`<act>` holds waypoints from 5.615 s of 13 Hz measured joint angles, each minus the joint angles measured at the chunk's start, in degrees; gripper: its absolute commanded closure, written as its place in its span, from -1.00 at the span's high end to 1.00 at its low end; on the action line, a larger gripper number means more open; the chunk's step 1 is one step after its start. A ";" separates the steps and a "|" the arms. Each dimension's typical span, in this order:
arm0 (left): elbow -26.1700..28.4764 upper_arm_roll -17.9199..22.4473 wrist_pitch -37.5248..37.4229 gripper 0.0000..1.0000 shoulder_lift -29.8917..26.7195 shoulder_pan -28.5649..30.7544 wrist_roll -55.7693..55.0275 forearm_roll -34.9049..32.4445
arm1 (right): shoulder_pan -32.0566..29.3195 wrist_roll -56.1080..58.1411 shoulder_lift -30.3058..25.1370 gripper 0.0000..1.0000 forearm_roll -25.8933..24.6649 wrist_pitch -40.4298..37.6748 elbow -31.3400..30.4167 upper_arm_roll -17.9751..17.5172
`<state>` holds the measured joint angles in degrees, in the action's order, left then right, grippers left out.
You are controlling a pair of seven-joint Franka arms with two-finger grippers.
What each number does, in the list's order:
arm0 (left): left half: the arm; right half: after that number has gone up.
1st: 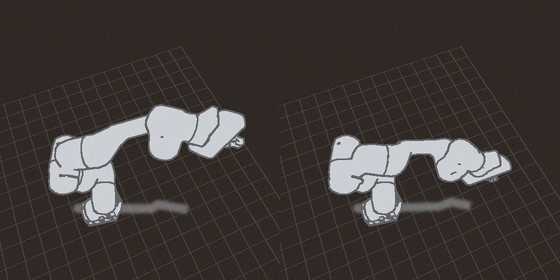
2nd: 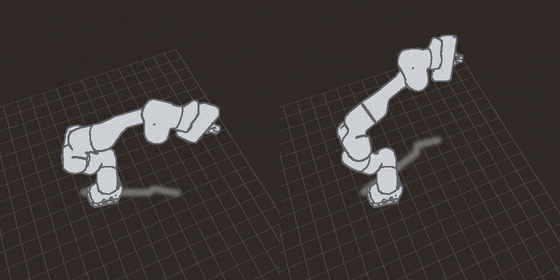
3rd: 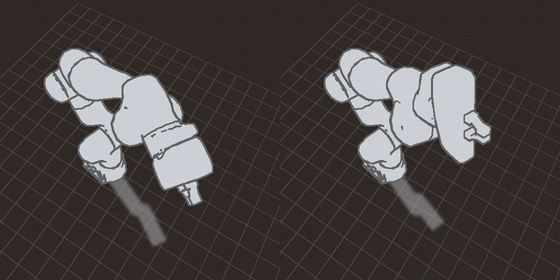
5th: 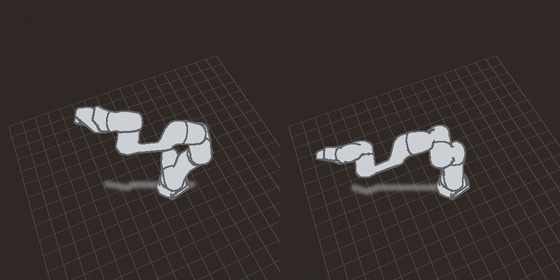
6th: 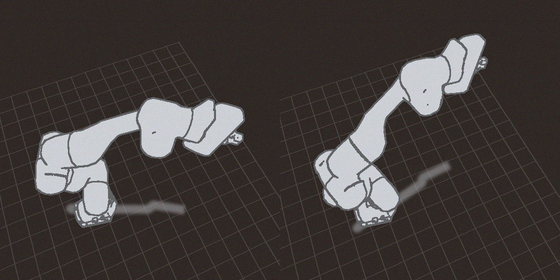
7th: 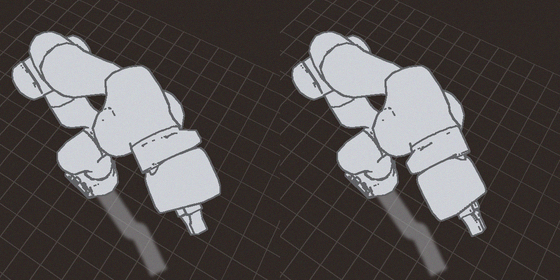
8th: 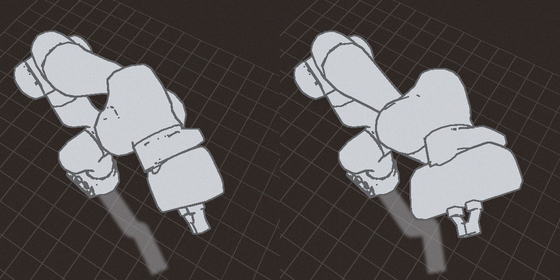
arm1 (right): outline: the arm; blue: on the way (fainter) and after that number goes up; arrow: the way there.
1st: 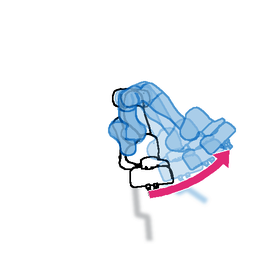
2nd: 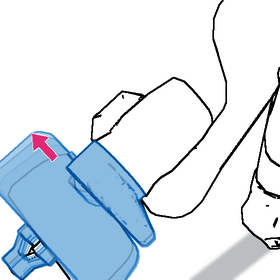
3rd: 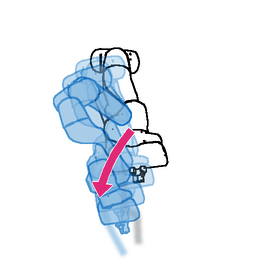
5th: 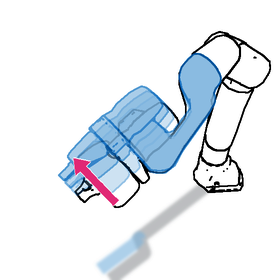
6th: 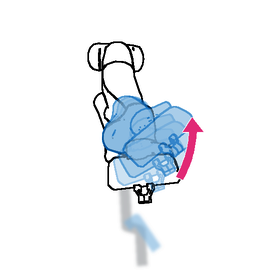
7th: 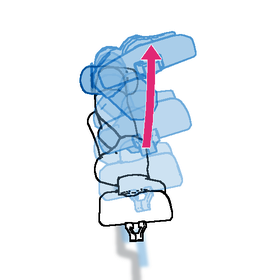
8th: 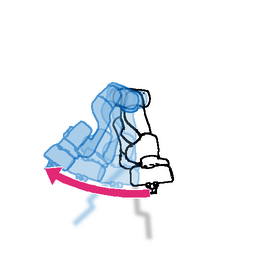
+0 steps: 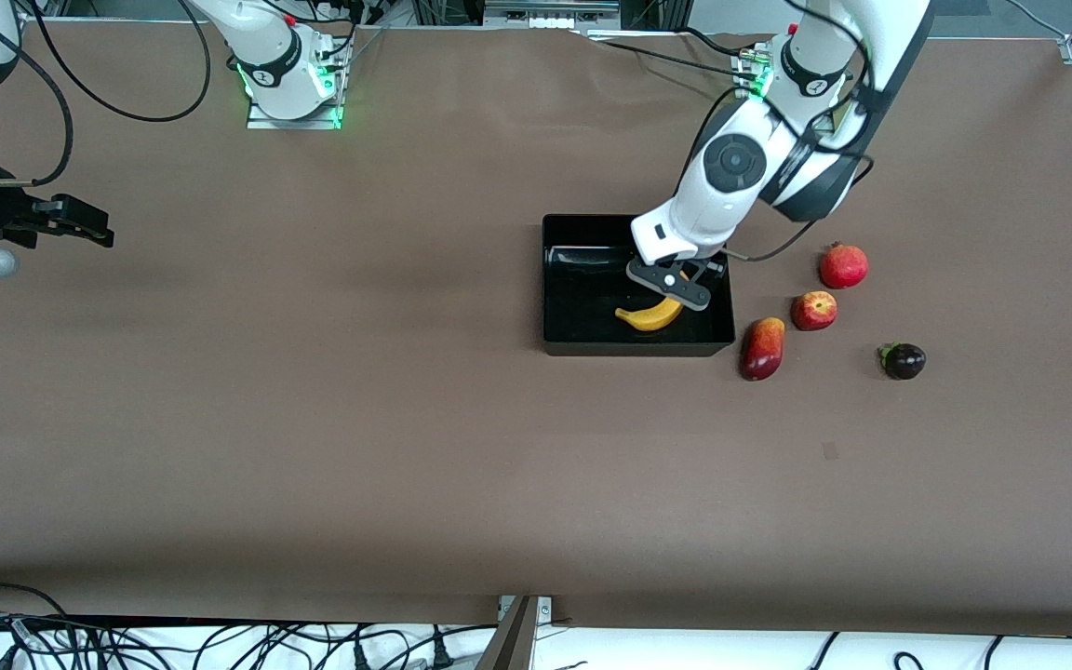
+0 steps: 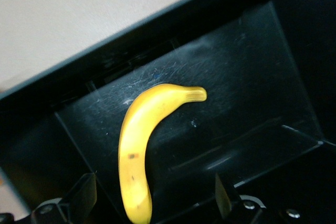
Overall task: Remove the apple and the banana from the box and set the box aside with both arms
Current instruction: 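Grasp the yellow banana with the left gripper and lift it, then lower the banana beside the fruits while the right gripper reaches the box, then release the banana with the left gripper while the right gripper grips the box, then drag the black box away from the fruits with the right gripper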
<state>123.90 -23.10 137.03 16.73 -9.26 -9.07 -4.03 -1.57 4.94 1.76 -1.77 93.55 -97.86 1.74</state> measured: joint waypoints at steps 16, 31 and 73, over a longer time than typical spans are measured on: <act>1.45 2.39 10.10 -1.00 11.17 -1.22 1.33 -2.93 | -0.16 0.01 0.62 1.00 -0.06 1.04 -0.01 1.16; -2.12 3.07 -12.35 -1.00 -9.36 4.95 11.83 2.83 | 12.46 -4.21 4.96 1.00 0.07 -2.33 -0.04 0.25; -26.59 18.38 -52.44 1.00 -28.13 13.24 15.85 3.04 | 36.29 4.72 24.07 -0.52 18.82 25.76 -14.36 41.62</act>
<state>97.32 -4.71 84.59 -11.41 3.98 6.77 -0.99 34.71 9.66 25.83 17.05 119.31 -112.22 43.36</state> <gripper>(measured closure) 0.000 0.969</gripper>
